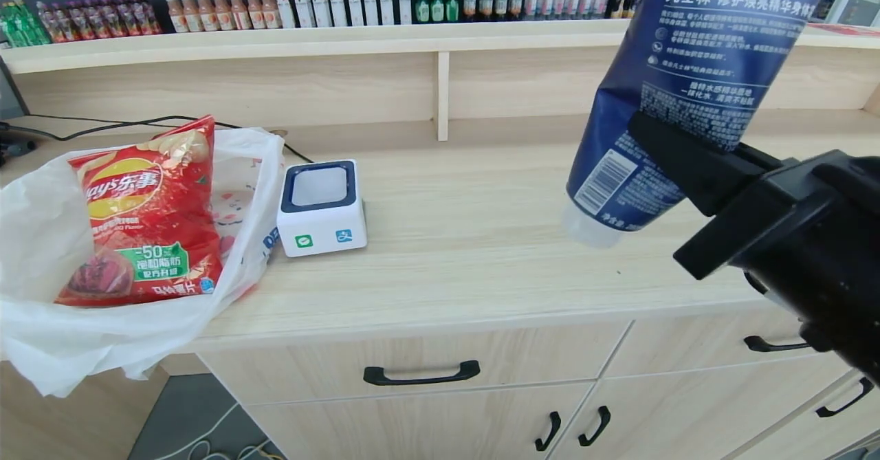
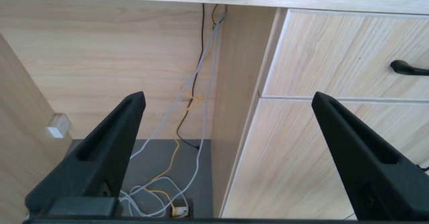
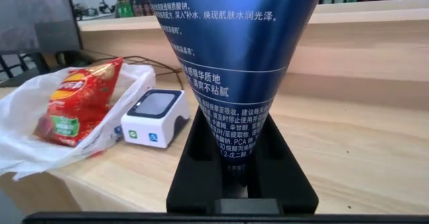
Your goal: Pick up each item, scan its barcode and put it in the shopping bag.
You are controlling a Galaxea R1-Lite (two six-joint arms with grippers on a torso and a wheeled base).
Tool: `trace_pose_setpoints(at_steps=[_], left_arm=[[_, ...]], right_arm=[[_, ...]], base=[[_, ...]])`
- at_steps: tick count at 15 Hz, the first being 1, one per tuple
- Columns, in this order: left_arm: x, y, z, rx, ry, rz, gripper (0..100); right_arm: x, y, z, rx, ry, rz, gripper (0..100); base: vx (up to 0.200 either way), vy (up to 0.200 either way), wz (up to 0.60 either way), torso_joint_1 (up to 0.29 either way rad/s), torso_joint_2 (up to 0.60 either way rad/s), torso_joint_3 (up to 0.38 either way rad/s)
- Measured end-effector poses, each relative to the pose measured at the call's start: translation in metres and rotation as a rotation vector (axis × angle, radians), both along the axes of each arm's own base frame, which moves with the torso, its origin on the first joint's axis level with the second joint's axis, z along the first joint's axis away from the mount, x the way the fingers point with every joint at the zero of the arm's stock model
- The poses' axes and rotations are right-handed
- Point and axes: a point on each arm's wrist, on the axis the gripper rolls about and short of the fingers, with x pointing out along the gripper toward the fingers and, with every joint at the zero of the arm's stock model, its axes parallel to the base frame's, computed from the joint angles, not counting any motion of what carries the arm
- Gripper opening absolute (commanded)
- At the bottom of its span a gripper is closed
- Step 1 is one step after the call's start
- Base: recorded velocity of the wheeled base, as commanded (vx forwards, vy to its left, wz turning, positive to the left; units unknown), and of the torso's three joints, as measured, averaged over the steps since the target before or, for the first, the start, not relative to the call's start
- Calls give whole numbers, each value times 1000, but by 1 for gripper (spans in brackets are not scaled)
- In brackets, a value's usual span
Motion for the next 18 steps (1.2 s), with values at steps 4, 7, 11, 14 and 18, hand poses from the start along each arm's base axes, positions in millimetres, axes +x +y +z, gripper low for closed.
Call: trace_pose_setpoints(at_steps=[4,7,11,14,18], left_arm=[[0,0,0,0,0,0,100],[0,0,0,0,0,0,100],[0,0,0,-1,0,0,100],[0,0,0,-2,0,0,100],[0,0,0,0,0,0,100]], right_arm=[[18,-7,-12,42,27,-58,0],[21,-6,-20,45,54,-56,0],[23,-6,-22,36,46,-17,0],[32,-14,-22,47,22,-35,0],[42,-28,-34,2,23,-69,0]], base=[[0,0,0,0,0,0],[0,0,0,0,0,0],[0,0,0,0,0,0],[-200,0,0,4,2,2],[0,0,0,0,0,0]])
